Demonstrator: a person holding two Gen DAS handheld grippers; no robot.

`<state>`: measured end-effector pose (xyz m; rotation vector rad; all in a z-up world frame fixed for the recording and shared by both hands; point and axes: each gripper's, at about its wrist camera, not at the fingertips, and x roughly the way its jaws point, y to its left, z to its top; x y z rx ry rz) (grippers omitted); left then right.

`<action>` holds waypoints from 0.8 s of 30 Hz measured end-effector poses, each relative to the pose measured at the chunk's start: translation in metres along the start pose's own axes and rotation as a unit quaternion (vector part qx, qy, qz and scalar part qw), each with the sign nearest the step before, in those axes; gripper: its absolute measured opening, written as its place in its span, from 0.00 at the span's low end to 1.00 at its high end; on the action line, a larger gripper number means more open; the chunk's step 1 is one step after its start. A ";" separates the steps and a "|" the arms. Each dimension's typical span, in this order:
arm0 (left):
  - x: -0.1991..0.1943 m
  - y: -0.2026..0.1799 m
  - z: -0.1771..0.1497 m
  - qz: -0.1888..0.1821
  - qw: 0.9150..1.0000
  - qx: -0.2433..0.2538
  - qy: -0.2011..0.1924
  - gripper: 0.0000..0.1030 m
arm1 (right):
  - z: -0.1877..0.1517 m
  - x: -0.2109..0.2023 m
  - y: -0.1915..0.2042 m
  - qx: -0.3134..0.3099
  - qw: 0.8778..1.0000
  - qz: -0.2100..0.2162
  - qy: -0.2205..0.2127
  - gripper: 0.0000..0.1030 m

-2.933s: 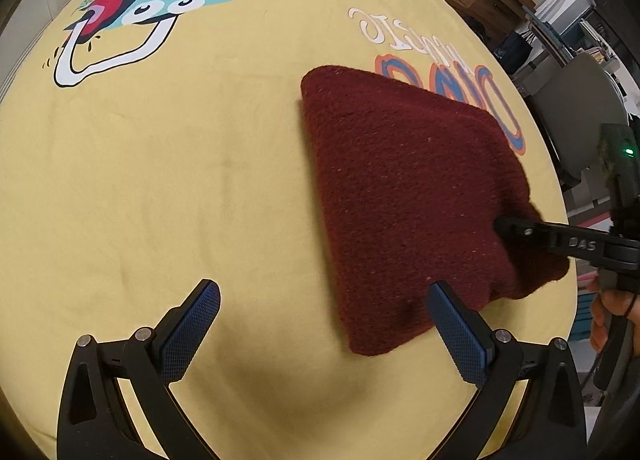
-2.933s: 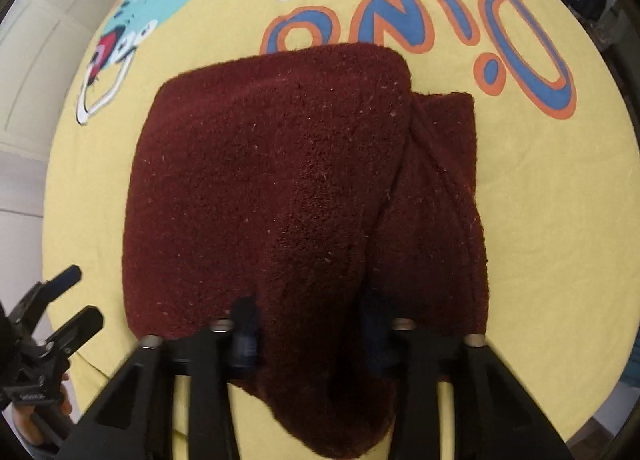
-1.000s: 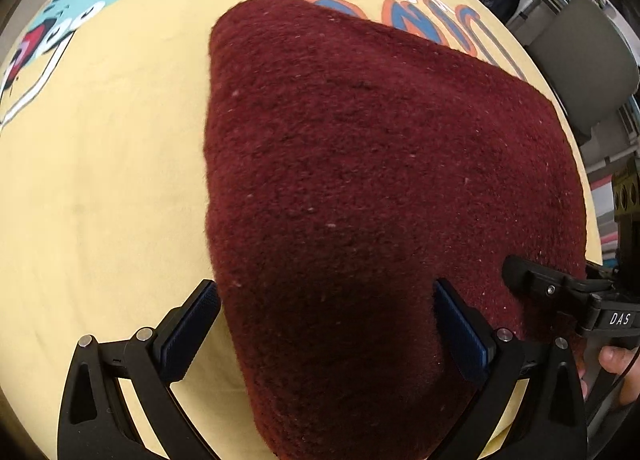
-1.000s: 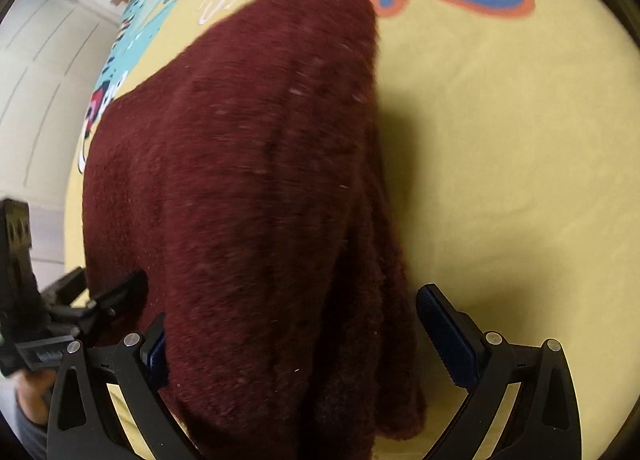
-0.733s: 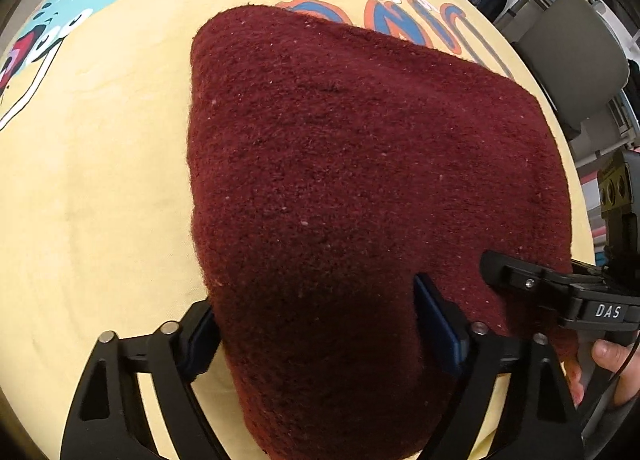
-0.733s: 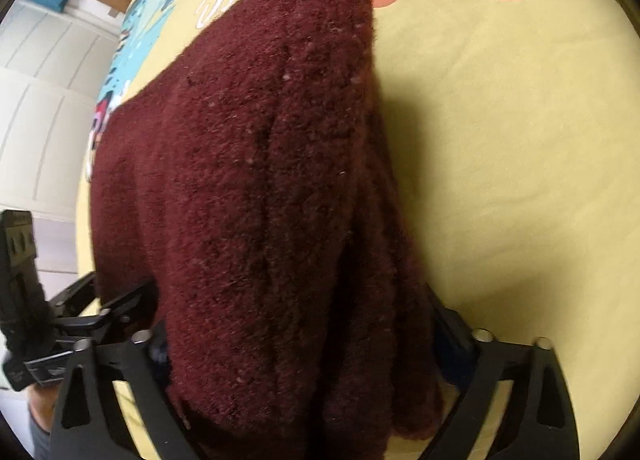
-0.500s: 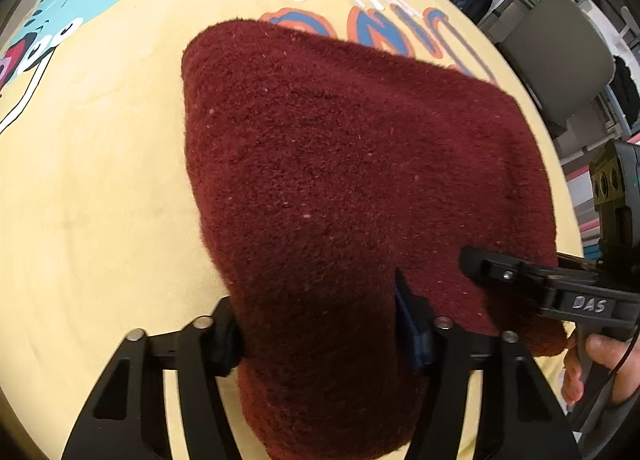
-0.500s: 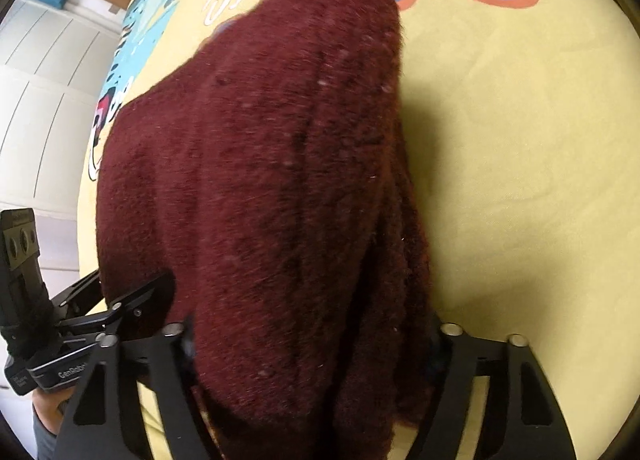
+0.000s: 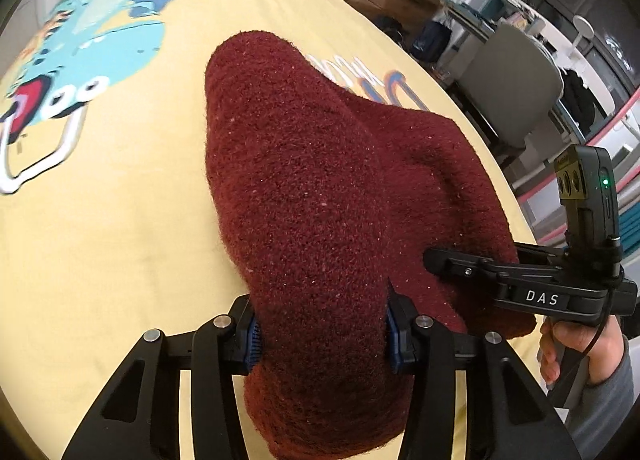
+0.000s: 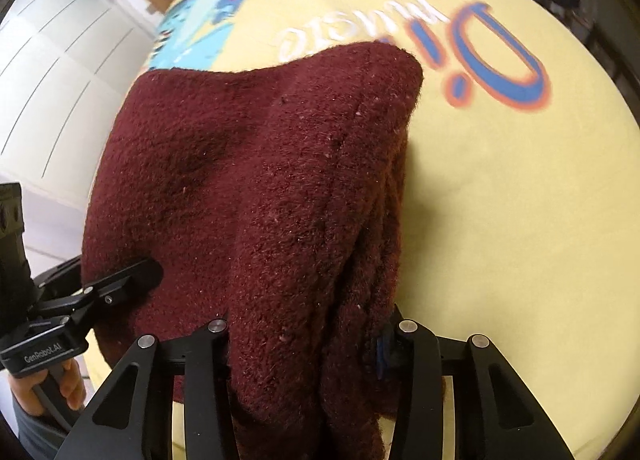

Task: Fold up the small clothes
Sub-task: 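Fold the lifted sweater over with the right tool while the left tool grips it too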

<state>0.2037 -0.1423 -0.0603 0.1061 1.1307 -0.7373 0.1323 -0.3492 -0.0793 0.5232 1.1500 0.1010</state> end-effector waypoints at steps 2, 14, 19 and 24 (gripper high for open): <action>-0.005 0.009 -0.007 0.006 1.000 -0.009 -0.006 0.41 | 0.003 0.007 0.026 -0.014 1.000 0.005 0.000 0.43; 0.003 0.090 -0.075 0.024 0.997 -0.072 0.015 0.46 | -0.010 0.106 0.106 -0.054 0.997 -0.035 0.050 0.47; 0.007 0.090 -0.072 0.040 0.996 -0.081 0.016 0.61 | 0.000 0.118 0.100 -0.042 0.996 -0.042 0.063 0.67; -0.003 0.104 -0.073 0.057 0.993 -0.103 0.027 0.69 | 0.010 0.119 0.109 -0.056 0.995 -0.058 0.055 0.79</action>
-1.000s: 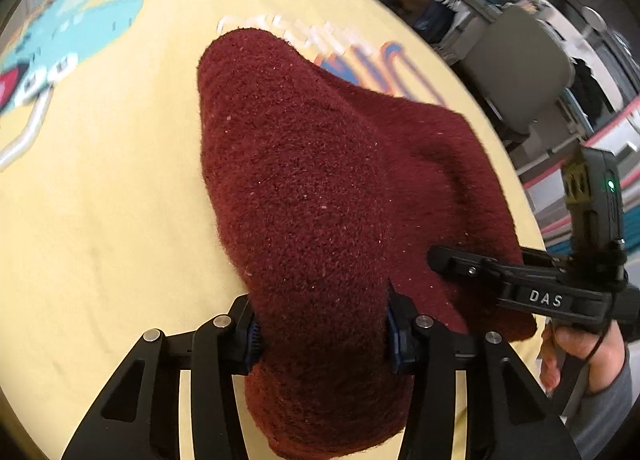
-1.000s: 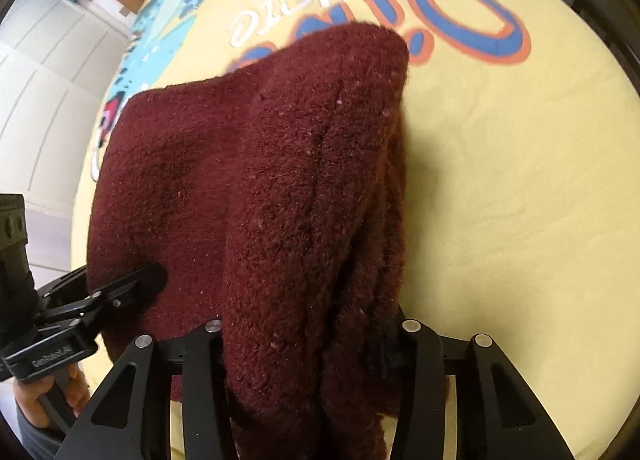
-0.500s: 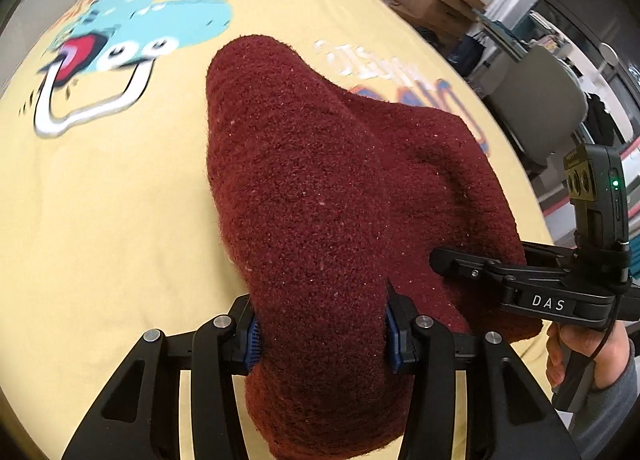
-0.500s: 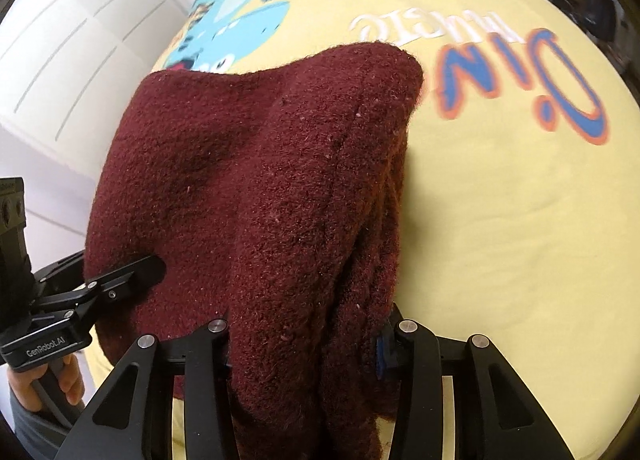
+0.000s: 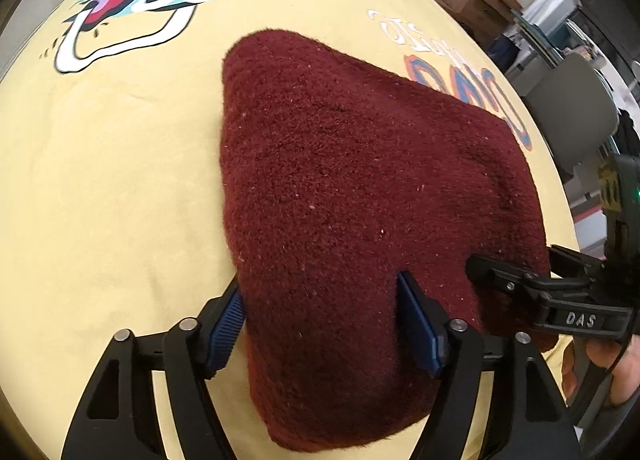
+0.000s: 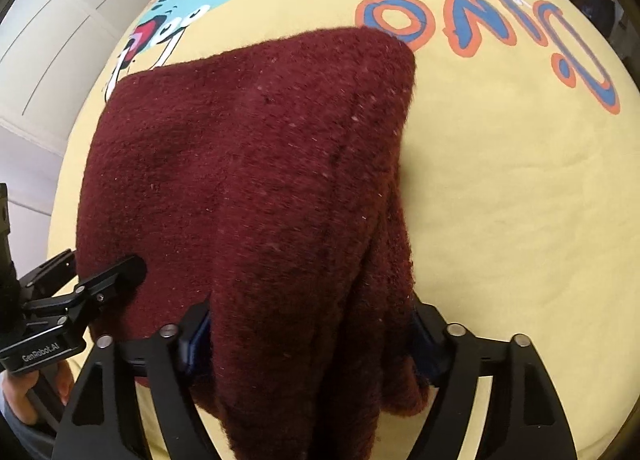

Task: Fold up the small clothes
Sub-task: 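Fold the lifted sweater over with the right tool while the left tool grips it too, then open both tools on the folded sweater and lift them away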

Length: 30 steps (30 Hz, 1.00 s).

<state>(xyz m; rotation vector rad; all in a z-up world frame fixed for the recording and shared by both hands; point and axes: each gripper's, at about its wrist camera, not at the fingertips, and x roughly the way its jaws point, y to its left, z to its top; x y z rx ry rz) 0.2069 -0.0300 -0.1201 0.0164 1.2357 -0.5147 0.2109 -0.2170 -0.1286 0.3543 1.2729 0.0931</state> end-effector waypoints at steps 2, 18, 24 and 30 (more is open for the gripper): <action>-0.008 0.004 0.001 0.012 1.000 -0.005 -0.002 0.77 | -0.010 -0.009 -0.001 -0.012 1.000 -0.009 -0.011 0.81; -0.022 -0.005 -0.009 0.134 0.990 0.031 -0.044 0.99 | -0.060 -0.055 -0.028 -0.046 0.988 -0.122 -0.079 1.00; 0.004 0.009 -0.021 0.115 0.992 0.025 -0.049 1.00 | -0.068 -0.035 -0.060 -0.020 0.992 -0.111 -0.063 1.00; 0.003 0.011 -0.024 0.117 0.991 0.024 -0.061 1.00 | -0.075 -0.027 -0.069 -0.011 0.992 -0.100 -0.074 1.00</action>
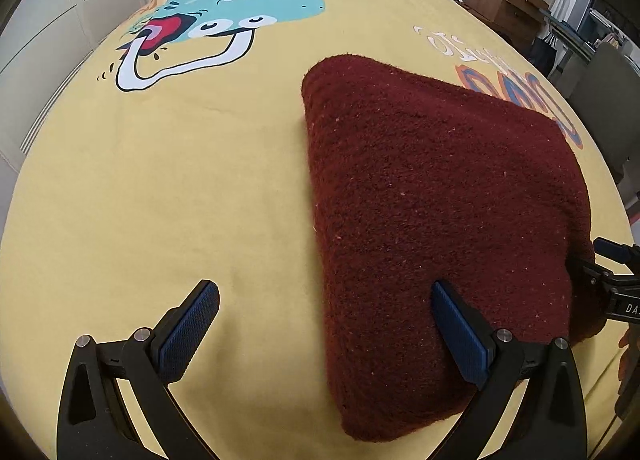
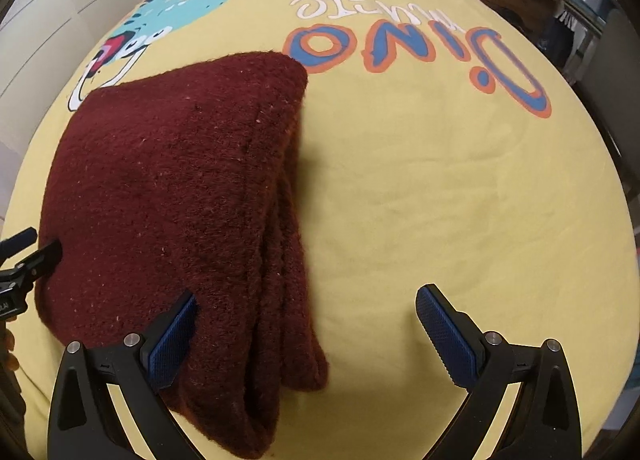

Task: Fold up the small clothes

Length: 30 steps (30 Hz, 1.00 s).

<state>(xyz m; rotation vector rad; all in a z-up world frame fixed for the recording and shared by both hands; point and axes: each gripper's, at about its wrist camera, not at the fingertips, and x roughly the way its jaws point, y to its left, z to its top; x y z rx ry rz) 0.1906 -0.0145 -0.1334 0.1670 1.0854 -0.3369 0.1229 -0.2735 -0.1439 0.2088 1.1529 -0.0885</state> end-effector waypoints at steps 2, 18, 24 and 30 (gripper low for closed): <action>-0.010 -0.001 0.001 0.001 1.000 -0.001 -0.005 0.99 | 0.001 -0.006 0.003 -0.003 1.000 -0.007 -0.006 1.00; -0.140 -0.019 -0.017 0.043 0.997 -0.001 -0.057 0.99 | -0.027 -0.149 -0.003 -0.019 0.995 -0.033 -0.095 1.00; -0.159 -0.021 -0.045 0.041 0.998 -0.011 -0.051 0.99 | -0.057 -0.177 -0.006 -0.014 0.994 -0.049 -0.100 1.00; -0.168 -0.023 -0.065 0.057 0.997 -0.010 -0.044 0.99 | -0.077 -0.185 -0.005 -0.011 0.994 -0.049 -0.097 1.00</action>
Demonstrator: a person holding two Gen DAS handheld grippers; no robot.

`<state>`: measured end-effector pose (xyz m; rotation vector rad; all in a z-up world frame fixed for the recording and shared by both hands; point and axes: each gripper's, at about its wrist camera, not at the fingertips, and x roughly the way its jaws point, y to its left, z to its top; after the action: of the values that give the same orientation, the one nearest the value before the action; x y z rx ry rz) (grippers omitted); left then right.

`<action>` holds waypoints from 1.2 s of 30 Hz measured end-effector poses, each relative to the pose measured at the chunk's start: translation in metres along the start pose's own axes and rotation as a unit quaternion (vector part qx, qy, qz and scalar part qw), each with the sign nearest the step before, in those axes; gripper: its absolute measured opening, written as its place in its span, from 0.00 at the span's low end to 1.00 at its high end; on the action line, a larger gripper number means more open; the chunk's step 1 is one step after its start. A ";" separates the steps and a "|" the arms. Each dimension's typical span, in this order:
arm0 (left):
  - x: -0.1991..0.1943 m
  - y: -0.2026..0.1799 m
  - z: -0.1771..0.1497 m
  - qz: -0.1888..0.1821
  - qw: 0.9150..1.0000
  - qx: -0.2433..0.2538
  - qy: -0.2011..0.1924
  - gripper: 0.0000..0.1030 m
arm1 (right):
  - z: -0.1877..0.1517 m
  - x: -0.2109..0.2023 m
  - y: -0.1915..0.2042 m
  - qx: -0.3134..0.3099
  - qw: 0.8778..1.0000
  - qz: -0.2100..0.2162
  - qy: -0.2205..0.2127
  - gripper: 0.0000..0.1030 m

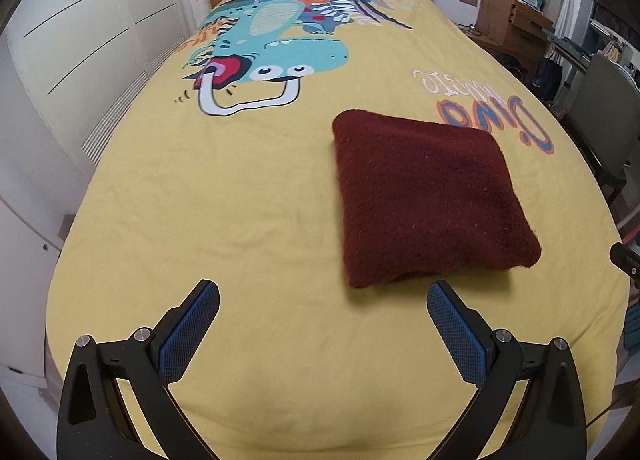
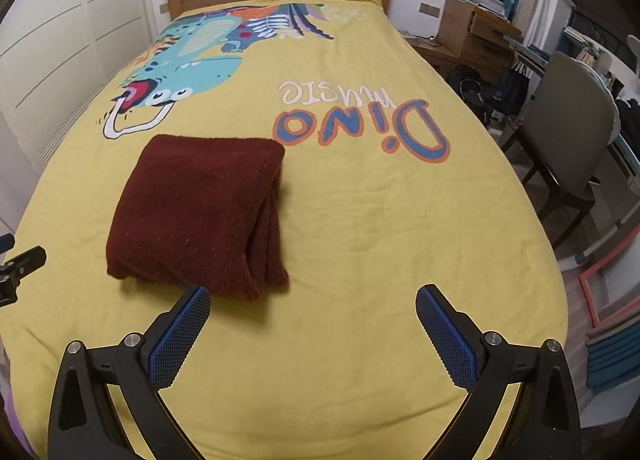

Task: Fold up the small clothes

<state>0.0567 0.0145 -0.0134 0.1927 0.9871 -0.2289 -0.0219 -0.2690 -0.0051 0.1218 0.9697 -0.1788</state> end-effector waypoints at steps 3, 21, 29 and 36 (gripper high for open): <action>-0.007 0.004 -0.005 0.002 1.000 -0.006 -0.004 0.99 | -0.006 -0.005 0.001 0.002 1.000 0.007 0.000 1.00; -0.015 0.018 -0.014 0.009 1.000 -0.014 0.001 0.99 | -0.008 -0.019 0.004 -0.001 1.000 0.013 -0.011 1.00; -0.015 0.016 -0.016 0.016 1.000 -0.007 0.003 0.99 | -0.008 -0.017 0.001 -0.001 1.000 0.016 -0.006 1.00; -0.014 0.015 -0.017 0.015 1.000 -0.004 0.003 0.99 | -0.008 -0.019 0.001 -0.004 1.000 0.017 -0.006 1.00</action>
<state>0.0402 0.0348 -0.0101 0.2008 0.9910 -0.1979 -0.0383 -0.2650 0.0064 0.1289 0.9554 -0.1445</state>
